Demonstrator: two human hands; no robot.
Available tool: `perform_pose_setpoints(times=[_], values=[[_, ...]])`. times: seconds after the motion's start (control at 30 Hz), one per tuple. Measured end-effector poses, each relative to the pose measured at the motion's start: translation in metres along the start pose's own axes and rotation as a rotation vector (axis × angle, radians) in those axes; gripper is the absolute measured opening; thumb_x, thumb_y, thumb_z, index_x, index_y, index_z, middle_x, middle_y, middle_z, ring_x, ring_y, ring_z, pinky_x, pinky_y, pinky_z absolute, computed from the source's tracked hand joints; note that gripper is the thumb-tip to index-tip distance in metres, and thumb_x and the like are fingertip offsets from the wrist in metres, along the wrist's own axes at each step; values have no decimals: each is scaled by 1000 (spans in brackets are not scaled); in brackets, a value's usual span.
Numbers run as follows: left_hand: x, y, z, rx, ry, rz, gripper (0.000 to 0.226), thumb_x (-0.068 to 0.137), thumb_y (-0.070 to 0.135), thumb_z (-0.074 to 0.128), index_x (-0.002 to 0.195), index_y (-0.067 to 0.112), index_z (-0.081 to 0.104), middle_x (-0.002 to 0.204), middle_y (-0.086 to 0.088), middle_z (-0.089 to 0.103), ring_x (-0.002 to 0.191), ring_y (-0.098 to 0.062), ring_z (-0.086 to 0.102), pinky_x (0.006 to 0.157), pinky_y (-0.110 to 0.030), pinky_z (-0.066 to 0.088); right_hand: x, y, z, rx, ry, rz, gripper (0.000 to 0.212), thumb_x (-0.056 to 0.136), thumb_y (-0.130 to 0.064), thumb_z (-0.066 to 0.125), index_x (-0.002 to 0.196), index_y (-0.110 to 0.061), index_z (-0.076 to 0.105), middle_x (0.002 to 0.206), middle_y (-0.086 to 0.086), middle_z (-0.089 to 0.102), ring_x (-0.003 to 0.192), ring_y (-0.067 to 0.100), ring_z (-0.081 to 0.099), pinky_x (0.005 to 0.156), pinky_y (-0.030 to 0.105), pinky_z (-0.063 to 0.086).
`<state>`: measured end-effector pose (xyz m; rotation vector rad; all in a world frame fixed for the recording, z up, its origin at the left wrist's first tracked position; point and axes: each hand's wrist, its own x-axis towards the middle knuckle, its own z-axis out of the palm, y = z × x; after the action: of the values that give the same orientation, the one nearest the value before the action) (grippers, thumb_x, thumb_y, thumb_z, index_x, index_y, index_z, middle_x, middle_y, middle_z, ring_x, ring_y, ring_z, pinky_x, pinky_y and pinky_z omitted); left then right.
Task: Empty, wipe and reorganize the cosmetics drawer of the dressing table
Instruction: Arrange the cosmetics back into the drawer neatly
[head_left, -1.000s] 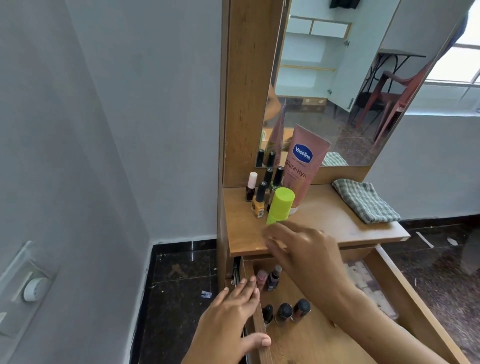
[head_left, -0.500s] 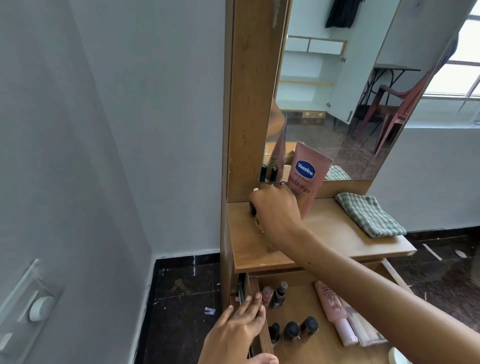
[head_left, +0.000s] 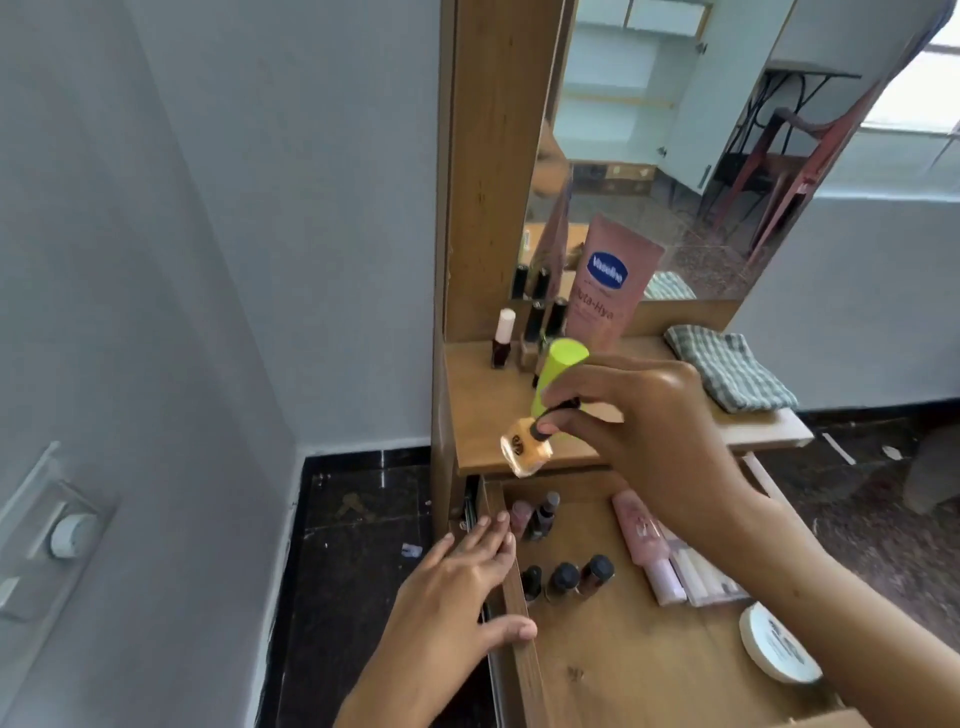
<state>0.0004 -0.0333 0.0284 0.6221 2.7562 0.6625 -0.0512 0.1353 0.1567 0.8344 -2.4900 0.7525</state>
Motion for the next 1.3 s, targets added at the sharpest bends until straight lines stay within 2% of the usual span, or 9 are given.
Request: perform_pose_setpoints(times=[0.13,0.27,0.37,0.57,0.7,0.8,0.97,1.1,1.3], values=[[-3,2,1,38,24,-1,79,83,58,50,144,31,7,145,21,-11,131,9,-12,107,-16,-7,-49,11,-13,67,-69,184,16,64,-5,84,74,-11,74,71,-3,69,68,11,65,65,25,53],[-3,2,2,15,50,3,81,83,57,51,145,28,9,143,20,-11,131,9,-11,107,-15,-7,-88,25,-14,66,-109,328,18,64,-4,84,73,-15,73,72,-7,70,68,9,66,65,32,55],[-3,1,3,-6,66,6,81,82,56,53,145,27,11,146,19,-8,131,9,-10,108,-16,-6,-109,29,-11,61,-112,397,18,64,-4,84,73,-14,73,72,-8,69,68,6,66,65,24,54],[-5,2,1,-9,90,10,80,82,56,53,145,27,12,142,21,-9,129,9,-9,105,-16,-5,-128,49,17,-29,-107,436,20,64,1,83,74,-12,71,71,-4,67,66,10,65,63,22,54],[-4,2,2,-4,90,9,80,82,56,53,145,27,13,141,21,-9,129,9,-10,105,-15,-5,-131,61,31,-51,-114,424,21,65,-2,83,74,-14,68,69,-5,63,65,15,63,61,35,56],[-3,2,2,-3,98,8,81,81,57,52,145,28,12,141,21,-9,129,10,-10,104,-15,-5,-133,66,37,-50,-117,426,21,66,-4,83,73,-15,66,68,-7,61,64,14,62,59,37,55],[-4,1,3,-6,104,15,80,81,58,51,145,28,12,142,21,-9,130,9,-10,105,-16,-5,-135,67,39,-59,-125,426,22,66,-5,83,73,-16,66,70,-11,61,64,10,61,60,33,56],[-3,0,3,-4,106,11,80,81,59,50,145,29,12,143,21,-9,130,9,-10,106,-16,-5,-135,66,40,-118,-170,460,18,68,-16,84,78,-19,69,73,-8,67,65,11,63,61,35,56],[-3,0,5,4,94,4,80,82,58,51,145,29,12,147,19,-7,131,8,-10,107,-16,-5,-132,58,38,-268,-220,419,22,64,-26,86,79,-26,70,75,-12,68,60,13,61,56,25,46]])
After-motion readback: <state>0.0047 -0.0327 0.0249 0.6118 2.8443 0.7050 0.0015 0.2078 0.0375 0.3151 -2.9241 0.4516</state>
